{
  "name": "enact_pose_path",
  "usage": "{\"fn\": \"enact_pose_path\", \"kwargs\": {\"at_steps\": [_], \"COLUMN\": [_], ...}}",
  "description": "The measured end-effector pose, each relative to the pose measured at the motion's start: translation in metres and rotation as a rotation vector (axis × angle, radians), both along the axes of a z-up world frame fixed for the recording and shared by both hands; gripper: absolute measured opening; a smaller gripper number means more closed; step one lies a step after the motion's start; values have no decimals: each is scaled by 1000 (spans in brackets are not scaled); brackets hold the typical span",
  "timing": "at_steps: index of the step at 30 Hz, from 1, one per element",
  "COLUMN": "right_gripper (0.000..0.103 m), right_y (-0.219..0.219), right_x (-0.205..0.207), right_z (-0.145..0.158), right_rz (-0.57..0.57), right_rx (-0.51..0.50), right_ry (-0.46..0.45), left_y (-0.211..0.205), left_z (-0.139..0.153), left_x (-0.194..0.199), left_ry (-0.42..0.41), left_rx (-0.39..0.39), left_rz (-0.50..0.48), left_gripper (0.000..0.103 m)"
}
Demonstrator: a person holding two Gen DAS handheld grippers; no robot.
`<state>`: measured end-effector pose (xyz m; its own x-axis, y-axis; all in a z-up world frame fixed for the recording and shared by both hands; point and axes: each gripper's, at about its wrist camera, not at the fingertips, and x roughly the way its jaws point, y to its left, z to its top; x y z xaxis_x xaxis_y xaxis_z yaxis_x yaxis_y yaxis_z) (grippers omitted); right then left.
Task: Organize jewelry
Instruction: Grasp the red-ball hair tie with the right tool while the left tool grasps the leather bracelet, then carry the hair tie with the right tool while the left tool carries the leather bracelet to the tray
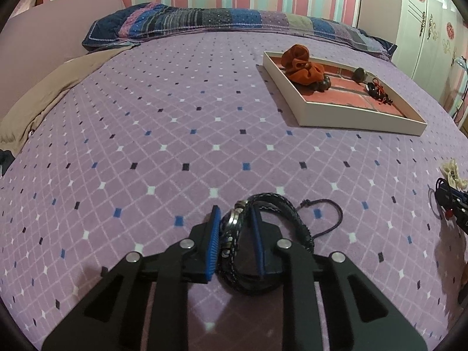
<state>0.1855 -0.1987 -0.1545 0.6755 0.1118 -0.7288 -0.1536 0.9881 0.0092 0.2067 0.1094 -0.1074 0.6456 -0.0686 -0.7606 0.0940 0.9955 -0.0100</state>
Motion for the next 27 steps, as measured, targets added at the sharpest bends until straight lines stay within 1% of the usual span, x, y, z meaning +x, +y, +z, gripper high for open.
{"fn": "enact_pose_path", "kwargs": {"at_steps": [5,12,15,20,24,27], "right_gripper": [18,16,16,16,16,16], "right_y": [-3,-9,-12,-16,-21,-26], "right_x": [1,11,18,38,60,83], "right_z": [5,24,33,56,73,84], "right_rz": [-2,-3,1,8,8,3], "right_rx": [19,36,43,52,55,59], "right_ry": [-6,-41,-59,-103,-128,-136], "left_y": [-1,-16,-29,-52,-72,-93], "left_z": [7,30,44,70,88,100], "left_x": [0,7,15,30,51,72], "left_ry": [-7,-45,-65,-99,-117,-132], "left_rx": [-24,-46,-59,-83,-103,-87], "left_rz": [-6,-29,-45,-74,-84,-95], "left_gripper": [21,21,21,21,21,21]}}
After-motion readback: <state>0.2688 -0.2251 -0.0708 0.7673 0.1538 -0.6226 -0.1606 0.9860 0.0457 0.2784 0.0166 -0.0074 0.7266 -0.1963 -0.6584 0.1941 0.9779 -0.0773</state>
